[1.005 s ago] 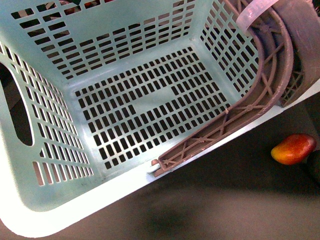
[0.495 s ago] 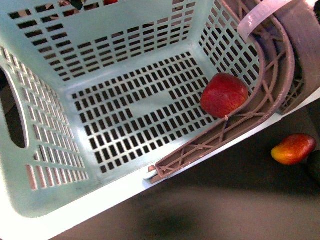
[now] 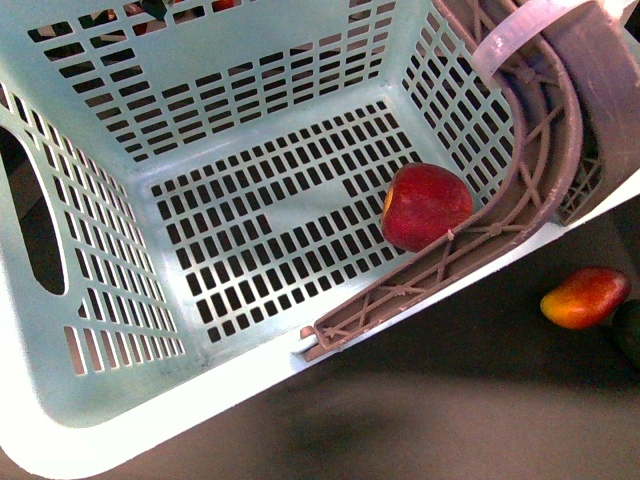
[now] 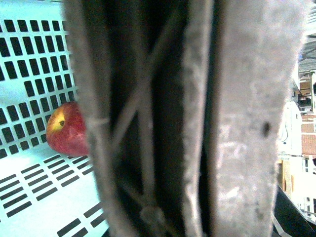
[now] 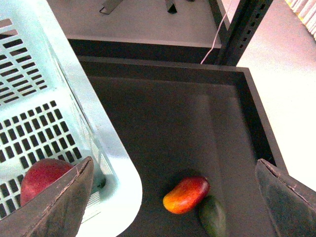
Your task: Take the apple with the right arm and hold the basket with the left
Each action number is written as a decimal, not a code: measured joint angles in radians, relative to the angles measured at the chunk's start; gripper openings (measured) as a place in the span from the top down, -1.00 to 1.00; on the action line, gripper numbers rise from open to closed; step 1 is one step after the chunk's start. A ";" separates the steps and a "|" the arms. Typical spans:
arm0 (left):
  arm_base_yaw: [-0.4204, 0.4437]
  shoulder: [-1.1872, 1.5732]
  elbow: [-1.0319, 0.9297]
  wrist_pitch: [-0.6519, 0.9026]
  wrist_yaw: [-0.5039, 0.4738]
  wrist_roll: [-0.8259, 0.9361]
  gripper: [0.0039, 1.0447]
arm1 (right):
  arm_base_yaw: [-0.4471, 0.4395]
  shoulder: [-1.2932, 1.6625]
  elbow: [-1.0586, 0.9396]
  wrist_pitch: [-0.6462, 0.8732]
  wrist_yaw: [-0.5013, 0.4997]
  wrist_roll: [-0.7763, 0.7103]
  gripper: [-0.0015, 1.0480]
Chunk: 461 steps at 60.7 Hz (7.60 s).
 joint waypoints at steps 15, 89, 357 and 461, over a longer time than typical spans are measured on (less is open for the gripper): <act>0.001 0.000 0.000 0.000 -0.010 0.001 0.73 | -0.004 0.000 -0.012 0.030 -0.019 -0.002 -0.80; 0.001 0.000 0.000 0.000 -0.005 0.000 0.73 | -0.304 -0.562 -0.547 0.362 -0.420 -0.062 0.96; 0.570 0.091 -0.244 0.044 -0.198 -0.454 -0.60 | -0.304 -1.007 -0.563 -0.043 -0.421 -0.062 -0.83; 0.584 -0.883 -1.046 0.652 -0.192 0.967 0.95 | -0.304 -1.007 -0.563 -0.043 -0.420 -0.062 -0.83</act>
